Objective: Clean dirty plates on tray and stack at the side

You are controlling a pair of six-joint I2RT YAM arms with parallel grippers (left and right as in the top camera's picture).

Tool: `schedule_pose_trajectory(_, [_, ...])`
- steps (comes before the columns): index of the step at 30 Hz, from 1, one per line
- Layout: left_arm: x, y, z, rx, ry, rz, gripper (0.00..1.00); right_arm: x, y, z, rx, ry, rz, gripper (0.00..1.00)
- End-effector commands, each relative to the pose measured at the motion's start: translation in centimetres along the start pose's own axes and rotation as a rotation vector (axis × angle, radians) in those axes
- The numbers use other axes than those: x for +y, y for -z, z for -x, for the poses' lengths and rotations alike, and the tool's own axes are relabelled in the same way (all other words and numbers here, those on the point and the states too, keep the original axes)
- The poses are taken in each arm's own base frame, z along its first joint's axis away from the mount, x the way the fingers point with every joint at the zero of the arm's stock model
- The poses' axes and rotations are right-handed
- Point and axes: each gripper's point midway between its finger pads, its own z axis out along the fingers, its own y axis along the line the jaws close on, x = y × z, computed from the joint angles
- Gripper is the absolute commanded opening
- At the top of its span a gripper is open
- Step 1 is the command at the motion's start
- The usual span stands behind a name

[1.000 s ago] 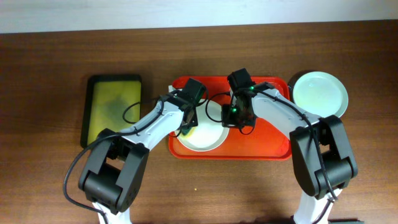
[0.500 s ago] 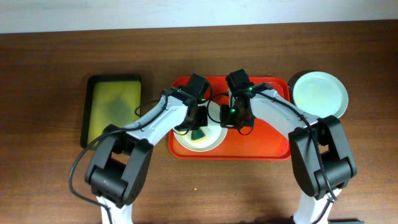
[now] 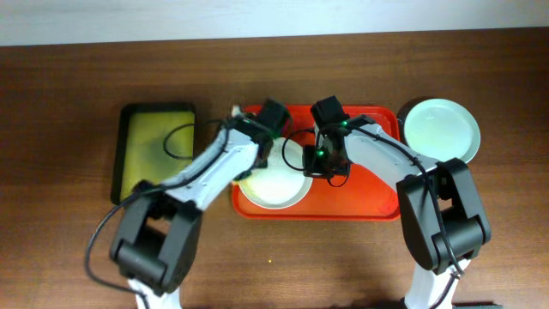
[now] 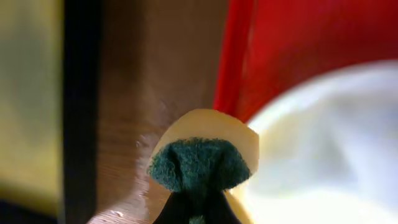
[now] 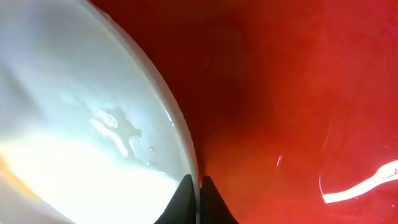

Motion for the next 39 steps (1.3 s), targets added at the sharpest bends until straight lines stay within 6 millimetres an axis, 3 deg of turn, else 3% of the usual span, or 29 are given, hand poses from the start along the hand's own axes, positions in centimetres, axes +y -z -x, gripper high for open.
schedule_pose_trajectory(1, [2.5,4.5,4.2,-0.075,0.149,-0.166,0.0,-1.3,-0.3,0.1,-0.007,-0.004,-0.055,0.04])
schedule_pose_trajectory(3, [5.9,3.1,4.9,-0.018,0.253,-0.191,0.0,-1.4,-0.3,0.1,-0.007,-0.005,-0.059,0.04])
schedule_pose_trajectory(6, [13.6,0.2,5.3,0.043,0.443,-0.138,0.0,-1.6,-0.4,0.0,-0.006,-0.006,-0.067,0.04])
schedule_pose_trajectory(7, [17.1,-1.1,5.1,0.063,0.526,-0.106,0.0,-1.6,-0.4,0.0,-0.007,-0.006,-0.067,0.04])
schedule_pose_trajectory(8, [18.7,-2.1,4.7,0.083,0.569,-0.092,0.0,-1.6,-0.4,0.0,-0.007,-0.006,-0.067,0.04])
schedule_pose_trajectory(10, [19.0,-4.2,3.8,0.131,0.609,-0.134,0.0,-1.6,-0.4,0.1,-0.01,-0.005,-0.066,0.04])
schedule_pose_trajectory(14, [16.5,-8.3,2.1,0.226,0.562,-0.179,0.0,-1.6,-0.4,0.1,-0.009,-0.005,-0.066,0.04])
schedule_pose_trajectory(17, [16.2,-9.2,1.8,0.245,0.558,-0.174,0.03,-1.6,-0.4,0.1,-0.009,-0.005,-0.066,0.04])
schedule_pose_trajectory(20, [16.3,-8.8,2.1,0.244,0.559,-0.174,0.28,-1.6,-0.4,0.1,-0.009,-0.005,-0.066,0.04])
schedule_pose_trajectory(21, [16.6,-8.1,2.5,0.245,0.559,-0.174,0.3,-1.6,-0.3,0.1,-0.01,0.003,-0.065,0.04])
schedule_pose_trajectory(24, [18.2,-2.8,6.0,0.182,0.57,-0.189,0.33,-1.5,0.5,0.7,-0.026,0.006,-0.081,0.04])
schedule_pose_trajectory(25, [18.8,-0.8,7.1,0.15,0.575,-0.196,0.34,-1.4,1.3,1.1,-0.033,0.027,-0.095,0.04])
schedule_pose_trajectory(26, [19.6,1.7,8.3,0.111,0.582,-0.206,0.54,-1.3,3.0,1.6,-0.045,0.059,-0.124,0.04])
schedule_pose_trajectory(28, [20.2,3.8,8.6,0.091,0.585,-0.21,0.99,-1.4,7.0,2.7,-0.086,0.06,-0.209,0.04])
schedule_pose_trajectory(33, [20.1,3.9,7.7,0.124,0.58,-0.202,0.99,-2.9,18.9,4.8,-0.232,0.055,-0.537,0.04])
schedule_pose_trajectory(35, [20.1,3.9,7.7,0.124,0.58,-0.202,0.99,-3.8,22.4,4.4,-0.271,0.086,-0.706,0.04])
schedule_pose_trajectory(37, [20.1,3.9,7.7,0.124,0.58,-0.202,0.99,-4.6,24.2,4.0,-0.288,0.129,-0.853,0.04])
schedule_pose_trajectory(39, [20.1,3.9,7.7,0.124,0.58,-0.202,0.99,-5.4,27.7,4.1,-0.354,0.208,-1.11,0.04])
